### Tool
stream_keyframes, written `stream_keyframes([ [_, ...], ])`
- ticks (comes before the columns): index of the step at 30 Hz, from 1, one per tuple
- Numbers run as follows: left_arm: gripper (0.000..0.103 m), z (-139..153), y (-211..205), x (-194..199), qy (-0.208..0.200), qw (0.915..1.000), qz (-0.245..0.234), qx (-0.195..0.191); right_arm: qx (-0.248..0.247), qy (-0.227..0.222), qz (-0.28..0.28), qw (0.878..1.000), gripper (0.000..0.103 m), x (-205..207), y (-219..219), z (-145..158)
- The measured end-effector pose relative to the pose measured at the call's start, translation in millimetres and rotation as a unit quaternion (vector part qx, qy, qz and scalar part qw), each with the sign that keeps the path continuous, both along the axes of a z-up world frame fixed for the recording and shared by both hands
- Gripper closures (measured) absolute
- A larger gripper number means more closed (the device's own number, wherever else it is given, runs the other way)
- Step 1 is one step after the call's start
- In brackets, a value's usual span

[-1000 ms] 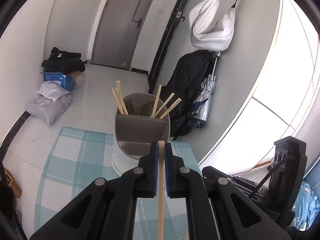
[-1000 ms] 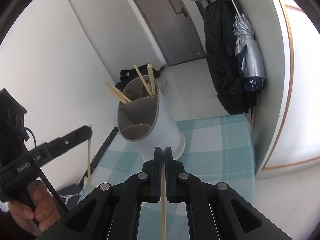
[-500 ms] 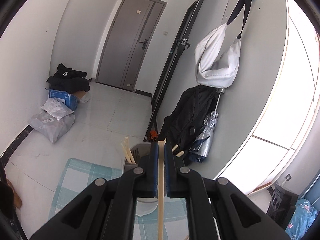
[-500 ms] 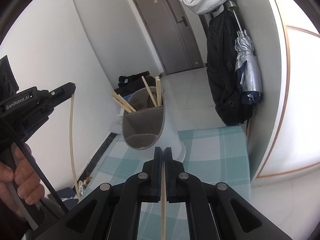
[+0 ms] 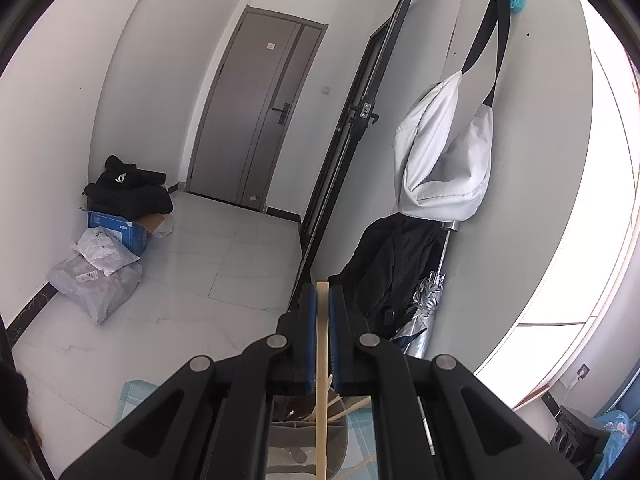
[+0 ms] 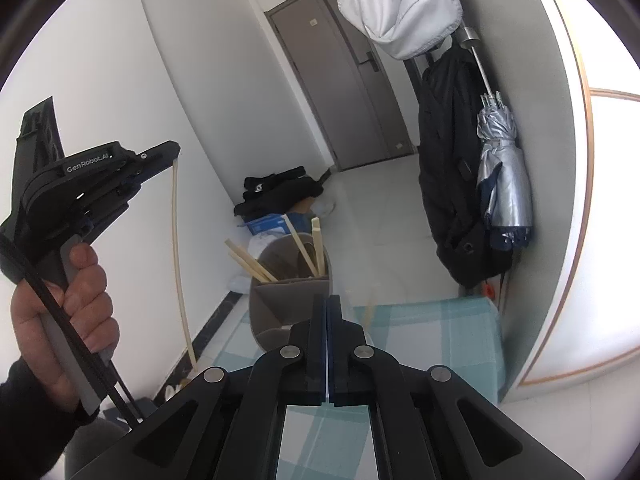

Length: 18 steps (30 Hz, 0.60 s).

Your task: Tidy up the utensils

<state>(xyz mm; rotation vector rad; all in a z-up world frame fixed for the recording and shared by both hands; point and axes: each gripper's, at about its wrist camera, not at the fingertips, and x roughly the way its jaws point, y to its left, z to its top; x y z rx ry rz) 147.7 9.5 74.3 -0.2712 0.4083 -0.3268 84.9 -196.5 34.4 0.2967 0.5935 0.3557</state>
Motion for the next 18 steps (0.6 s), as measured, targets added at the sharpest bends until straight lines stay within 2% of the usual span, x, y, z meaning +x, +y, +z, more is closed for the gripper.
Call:
stream_keyframes([
  [5,0.100,-11,4,-7,0.010,0.9999,-0.011,0.007,0.017,0.048,-0.006,0.999,0.103,13,-16,-19],
  [8,0.100,-21,9,-15,0.026,0.9996,-0.015,0.003,0.005,0.078,-0.012,0.997,0.101,24,-34,-27],
  [11,0.100,-30,14,-24,0.036,0.9992,-0.014,0.006,-0.024,0.121,-0.042,0.992,0.100,44,-56,-44],
  [12,0.100,-32,16,-26,0.041,0.9991,-0.013,0.004,-0.025,0.141,-0.054,0.988,0.100,55,-66,-53],
  [14,0.100,-37,20,-30,0.049,0.9987,-0.011,0.001,-0.024,0.173,-0.083,0.981,0.088,72,-83,-72],
  [18,0.100,-40,23,-35,0.058,0.9983,-0.005,0.002,0.022,0.260,-0.124,0.957,0.084,105,-114,-121],
])
